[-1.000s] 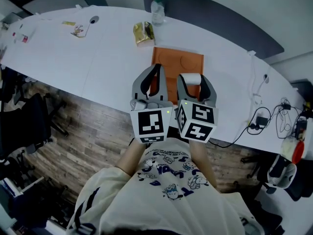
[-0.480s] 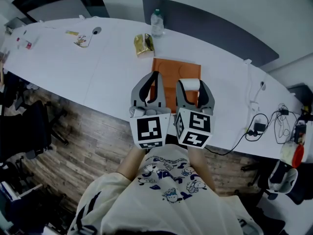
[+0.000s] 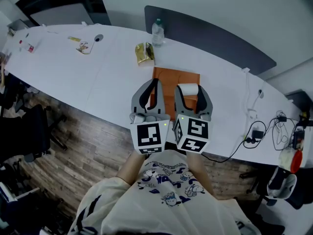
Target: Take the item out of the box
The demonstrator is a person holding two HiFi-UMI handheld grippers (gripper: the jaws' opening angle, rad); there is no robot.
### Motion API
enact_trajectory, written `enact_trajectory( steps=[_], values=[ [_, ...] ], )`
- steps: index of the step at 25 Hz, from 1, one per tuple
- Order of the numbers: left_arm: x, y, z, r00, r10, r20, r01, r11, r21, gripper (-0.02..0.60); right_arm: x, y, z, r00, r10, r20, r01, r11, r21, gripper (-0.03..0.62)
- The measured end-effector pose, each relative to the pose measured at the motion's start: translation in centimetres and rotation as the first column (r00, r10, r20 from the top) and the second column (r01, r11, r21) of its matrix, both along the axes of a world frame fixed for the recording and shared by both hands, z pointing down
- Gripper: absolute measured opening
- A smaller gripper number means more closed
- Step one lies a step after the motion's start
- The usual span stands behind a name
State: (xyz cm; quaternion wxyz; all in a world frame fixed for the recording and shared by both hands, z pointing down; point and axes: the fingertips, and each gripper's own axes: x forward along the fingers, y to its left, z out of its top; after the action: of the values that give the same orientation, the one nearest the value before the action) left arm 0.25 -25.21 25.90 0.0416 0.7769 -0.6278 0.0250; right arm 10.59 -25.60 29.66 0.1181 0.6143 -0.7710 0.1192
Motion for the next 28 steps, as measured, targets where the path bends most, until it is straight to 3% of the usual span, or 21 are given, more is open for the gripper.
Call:
enact_trajectory(
  steps=[28],
  values=[
    [-0.6, -1.3, -1.1, 0.999, -0.042, -0.006, 0.042, 0.998, 0.039, 0.018, -0.3, -1.6, -3.4, 0.997, -0.047, 0.056, 0.036, 0.982, 0.184, 0.285]
  ],
)
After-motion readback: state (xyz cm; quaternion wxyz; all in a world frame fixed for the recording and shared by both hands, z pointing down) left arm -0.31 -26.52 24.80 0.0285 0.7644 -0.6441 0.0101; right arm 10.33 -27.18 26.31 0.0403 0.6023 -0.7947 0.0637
